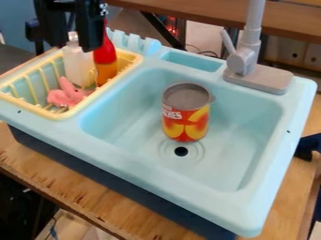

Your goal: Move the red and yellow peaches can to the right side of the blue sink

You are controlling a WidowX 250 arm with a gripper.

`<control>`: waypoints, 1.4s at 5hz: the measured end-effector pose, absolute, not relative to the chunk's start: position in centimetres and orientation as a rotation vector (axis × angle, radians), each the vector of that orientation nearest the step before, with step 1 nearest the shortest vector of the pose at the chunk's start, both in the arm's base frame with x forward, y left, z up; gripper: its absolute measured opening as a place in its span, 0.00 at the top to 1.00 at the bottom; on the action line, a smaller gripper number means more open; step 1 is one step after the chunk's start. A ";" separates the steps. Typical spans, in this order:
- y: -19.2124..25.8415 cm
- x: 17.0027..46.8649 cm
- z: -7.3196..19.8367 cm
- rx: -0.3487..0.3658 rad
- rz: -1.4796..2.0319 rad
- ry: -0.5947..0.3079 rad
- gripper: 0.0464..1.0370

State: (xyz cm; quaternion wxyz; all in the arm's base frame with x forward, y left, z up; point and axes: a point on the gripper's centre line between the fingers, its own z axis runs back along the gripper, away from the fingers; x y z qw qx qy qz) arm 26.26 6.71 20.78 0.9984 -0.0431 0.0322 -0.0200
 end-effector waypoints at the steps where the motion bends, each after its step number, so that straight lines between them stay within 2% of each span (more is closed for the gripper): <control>1: 6.7 26.3 20.0 -0.095 -0.039 0.094 0.03; 3: 4.5 28.4 19.4 -0.137 -0.077 0.007 0.03; 6: 2.5 31.8 15.2 -0.283 -0.103 -0.010 0.03; 7: 1.7 32.5 14.5 -0.280 -0.108 -0.012 0.03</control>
